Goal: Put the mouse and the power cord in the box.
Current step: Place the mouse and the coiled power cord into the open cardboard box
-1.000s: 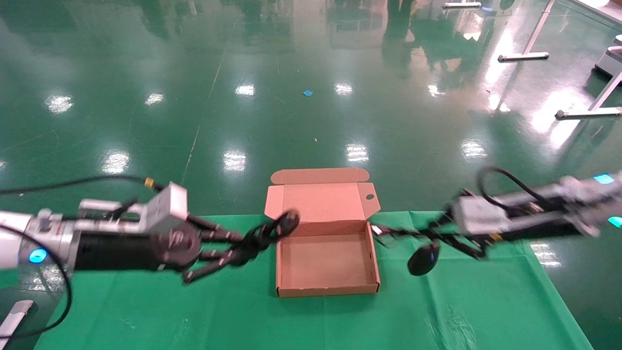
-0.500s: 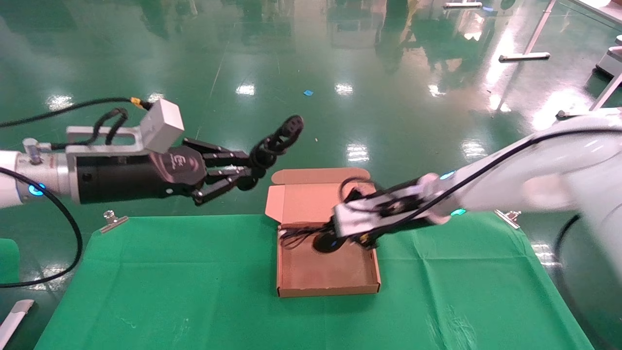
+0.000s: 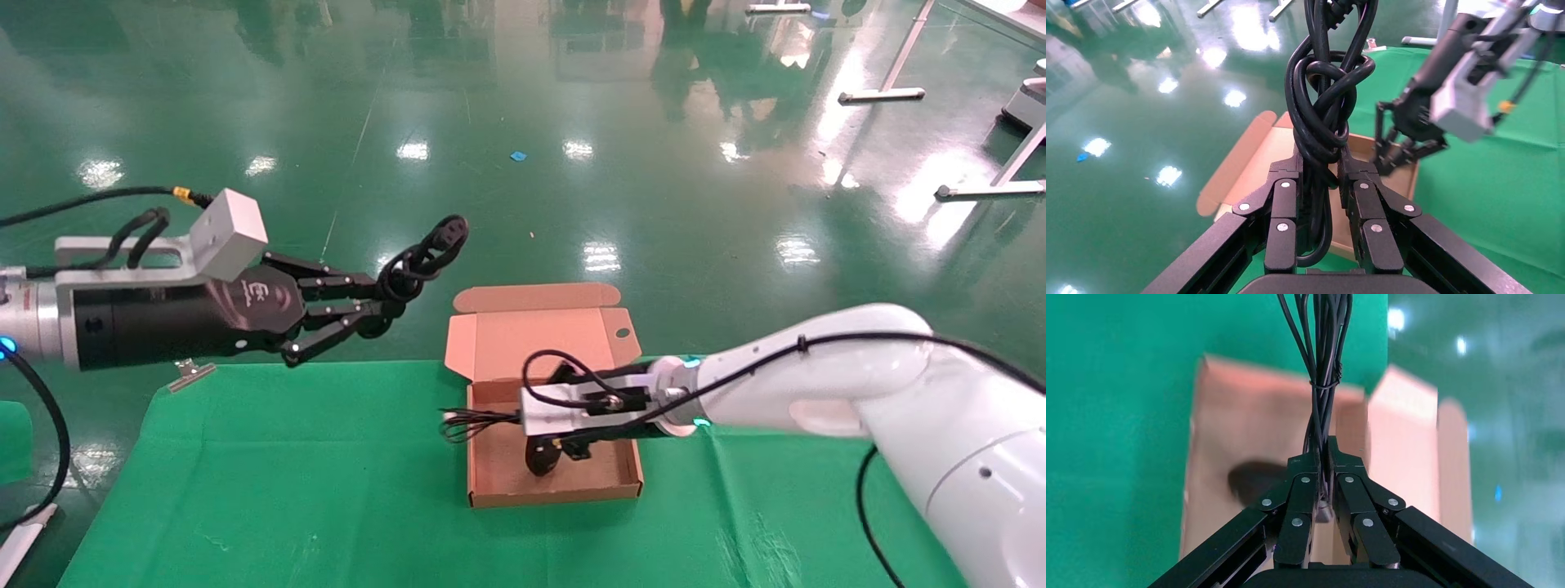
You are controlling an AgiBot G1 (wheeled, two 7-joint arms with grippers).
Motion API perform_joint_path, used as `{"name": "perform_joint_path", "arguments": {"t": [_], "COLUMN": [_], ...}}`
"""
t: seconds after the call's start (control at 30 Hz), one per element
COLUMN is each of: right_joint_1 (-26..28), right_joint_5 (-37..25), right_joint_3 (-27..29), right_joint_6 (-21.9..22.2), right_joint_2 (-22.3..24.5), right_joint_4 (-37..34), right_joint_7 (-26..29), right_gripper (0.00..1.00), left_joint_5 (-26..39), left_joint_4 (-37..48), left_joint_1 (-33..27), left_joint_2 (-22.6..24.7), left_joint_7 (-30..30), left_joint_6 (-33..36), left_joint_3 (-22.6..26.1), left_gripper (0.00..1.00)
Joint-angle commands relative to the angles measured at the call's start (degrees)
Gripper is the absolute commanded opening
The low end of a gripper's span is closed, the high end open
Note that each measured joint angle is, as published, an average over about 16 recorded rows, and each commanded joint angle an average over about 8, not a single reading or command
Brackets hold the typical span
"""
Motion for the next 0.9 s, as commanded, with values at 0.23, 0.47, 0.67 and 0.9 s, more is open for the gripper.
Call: {"name": "perform_joint_path", "arguments": {"t": [0.23,0.47,0.67,0.9], "right_joint_1": [-1.8,-2.0,-1.7,0.1], "right_joint_5": [0.2,0.9,1.6,2.9], "right_joint_3": [-2.4,-3.7,-4.5,-4.4], "right_joint_6": [6.2,7.0,6.5,4.0], "right_joint_2": [0.3,0.4,0.6,2.0], "right_joint_4": [-2.2,-2.6,-2.4,-3.6], "right_joint_7": [3.5,4.8,4.2,0.7], "right_gripper": [0.43,1.00,1.00,1.00], "left_joint_5": [3.4,5.3,6.6,10.1], "left_joint_4": [8.3,9.9,8.7,3.1], "left_joint_1": [-2.9,-3.5,-3.9,-2.7], "left_joint_2": [1.7,4.4,7.8,12.1], "left_joint_7": [6.5,8.5,8.4,6.5], "left_joint_6": [-0.6,-2.1,-5.3,-10.5], "left_joint_3": [-1.7,-2.2,-1.4,-0.8], "left_gripper": [0.00,0.00,0.00,0.00]}}
